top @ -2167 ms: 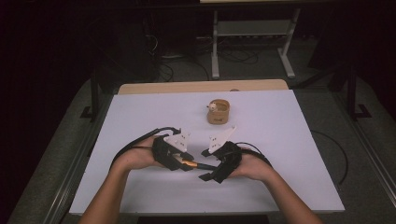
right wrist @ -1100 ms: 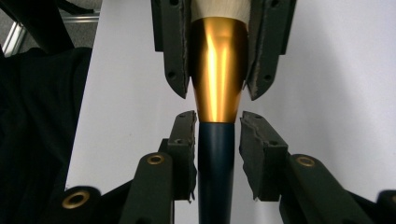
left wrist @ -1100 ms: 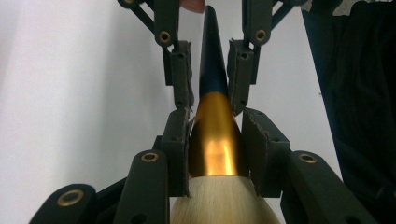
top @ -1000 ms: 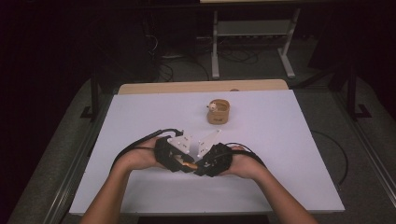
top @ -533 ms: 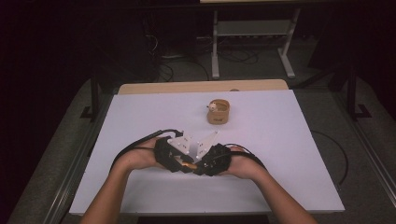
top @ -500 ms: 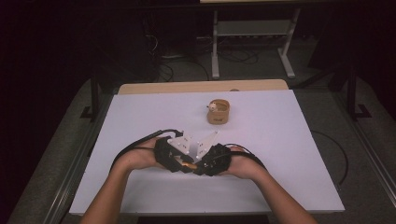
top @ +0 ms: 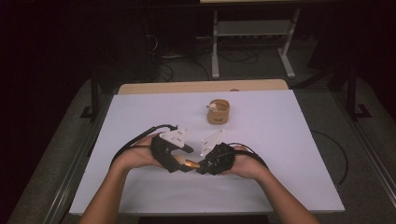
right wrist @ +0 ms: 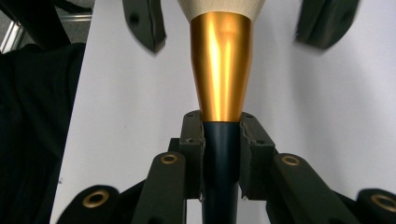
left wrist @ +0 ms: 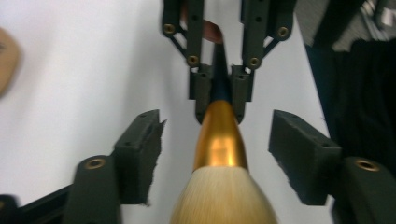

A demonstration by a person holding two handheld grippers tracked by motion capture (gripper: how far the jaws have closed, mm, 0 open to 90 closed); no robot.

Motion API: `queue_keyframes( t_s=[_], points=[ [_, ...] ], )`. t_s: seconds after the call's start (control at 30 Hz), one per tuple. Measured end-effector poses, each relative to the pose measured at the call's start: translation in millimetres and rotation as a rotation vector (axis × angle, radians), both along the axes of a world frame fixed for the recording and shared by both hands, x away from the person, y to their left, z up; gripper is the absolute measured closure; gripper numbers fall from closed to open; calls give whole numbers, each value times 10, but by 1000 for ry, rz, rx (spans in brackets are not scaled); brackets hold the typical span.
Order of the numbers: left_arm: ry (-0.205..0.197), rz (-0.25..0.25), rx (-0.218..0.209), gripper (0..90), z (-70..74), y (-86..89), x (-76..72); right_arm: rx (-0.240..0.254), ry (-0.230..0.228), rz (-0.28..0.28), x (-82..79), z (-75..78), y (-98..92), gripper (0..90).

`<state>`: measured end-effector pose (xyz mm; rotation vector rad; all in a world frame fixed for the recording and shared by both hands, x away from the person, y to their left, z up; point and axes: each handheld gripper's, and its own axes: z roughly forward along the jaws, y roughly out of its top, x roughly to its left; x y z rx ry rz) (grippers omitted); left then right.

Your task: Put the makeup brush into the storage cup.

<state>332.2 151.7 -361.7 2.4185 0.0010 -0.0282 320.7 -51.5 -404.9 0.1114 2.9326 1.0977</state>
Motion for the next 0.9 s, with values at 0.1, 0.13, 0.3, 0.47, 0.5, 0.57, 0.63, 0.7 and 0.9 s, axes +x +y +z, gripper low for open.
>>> queue_keyframes(
  t_s=[0.1,0.13,0.3,0.47,0.5,0.57,0.63,0.7,0.9],
  points=[
    [1,60,-50,263,24,68,39,12,10,-19,10,5,-64,734],
    [1,76,-70,244,31,94,50,16,13,-28,6,10,-88,733],
    [-17,168,-148,204,55,217,91,54,8,-61,12,45,-213,733],
    [-33,244,-198,186,54,344,83,88,17,-120,-4,90,-342,733],
    [-43,261,-203,185,61,372,76,95,12,-130,-5,93,-361,734],
    [-42,303,-229,180,74,437,58,114,18,-169,-24,115,-413,733],
    [-33,335,-268,176,72,488,42,134,21,-194,-37,132,-455,733],
    [-28,370,-301,173,63,542,22,154,7,-224,-56,150,-501,733],
    [-3,435,-358,166,-72,629,-63,199,10,-301,-107,166,-568,733]
  ],
)
